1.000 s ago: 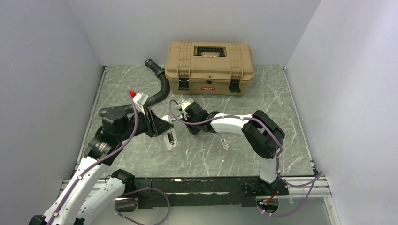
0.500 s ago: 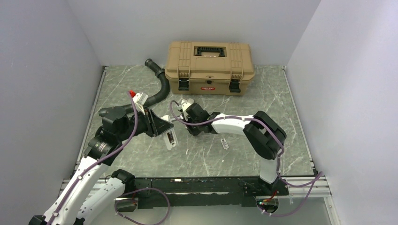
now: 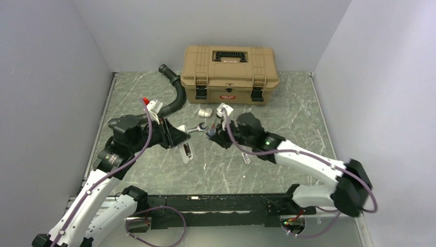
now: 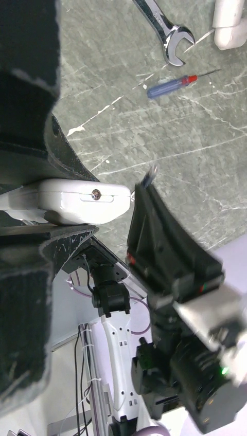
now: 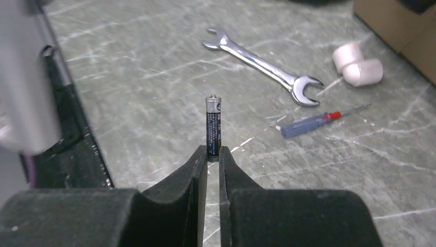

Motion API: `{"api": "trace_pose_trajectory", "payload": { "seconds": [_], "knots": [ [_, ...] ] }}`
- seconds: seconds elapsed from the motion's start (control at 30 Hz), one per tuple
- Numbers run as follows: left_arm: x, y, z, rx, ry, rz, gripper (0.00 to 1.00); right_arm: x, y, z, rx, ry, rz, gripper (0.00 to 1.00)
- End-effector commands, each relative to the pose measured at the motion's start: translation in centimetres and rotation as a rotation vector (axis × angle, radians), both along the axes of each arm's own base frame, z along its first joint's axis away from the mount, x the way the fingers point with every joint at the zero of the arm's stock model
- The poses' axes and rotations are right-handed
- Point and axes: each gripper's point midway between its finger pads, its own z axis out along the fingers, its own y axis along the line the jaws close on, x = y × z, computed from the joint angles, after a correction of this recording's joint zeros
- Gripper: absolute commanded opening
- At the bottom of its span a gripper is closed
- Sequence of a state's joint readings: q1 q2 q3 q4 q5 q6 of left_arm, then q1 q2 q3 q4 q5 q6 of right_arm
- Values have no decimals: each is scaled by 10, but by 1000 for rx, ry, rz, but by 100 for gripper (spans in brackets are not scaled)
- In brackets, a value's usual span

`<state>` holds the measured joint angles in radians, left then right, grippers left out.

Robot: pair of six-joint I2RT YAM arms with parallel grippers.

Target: Load the batteries into the remote control

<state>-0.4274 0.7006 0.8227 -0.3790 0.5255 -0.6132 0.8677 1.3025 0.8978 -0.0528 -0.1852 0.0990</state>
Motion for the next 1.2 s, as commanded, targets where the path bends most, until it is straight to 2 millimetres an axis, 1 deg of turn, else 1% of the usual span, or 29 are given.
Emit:
{"api": "trace_pose_trajectory", "payload": {
  "seconds": [0.0,0.03,0.07,0.1,0.13,0.23,0.4,0.5,0.63,0.93,1.17],
  "knots": [
    [5,-1,33,-45,-93,3,0,-29,-4,59,230,-249,155,0],
    [5,-1,34,-48,-95,2,0,-39,-9,65,266,-278,181,0],
    [5,-1,34,-50,-94,3,0,-48,-12,76,293,-335,233,0],
    [5,-1,36,-55,-93,3,0,-60,-16,91,326,-407,286,0],
    [5,-2,36,-59,-91,1,0,-73,-19,100,351,-452,348,0],
    [3,-6,38,-83,-95,-27,0,-99,-25,120,398,-560,473,0],
    [-5,-14,47,-130,-123,-98,0,-132,-32,140,422,-683,656,0],
    [-11,-17,55,-153,-153,-141,0,-144,-36,143,424,-733,730,0],
    [-22,-22,65,-187,-193,-217,0,-149,-38,147,422,-762,759,0],
    [-46,-27,83,-267,-286,-360,0,-150,-40,150,410,-768,759,0],
    [-60,-26,94,-281,-356,-417,0,-139,-38,141,388,-729,698,0]
  ]
}}
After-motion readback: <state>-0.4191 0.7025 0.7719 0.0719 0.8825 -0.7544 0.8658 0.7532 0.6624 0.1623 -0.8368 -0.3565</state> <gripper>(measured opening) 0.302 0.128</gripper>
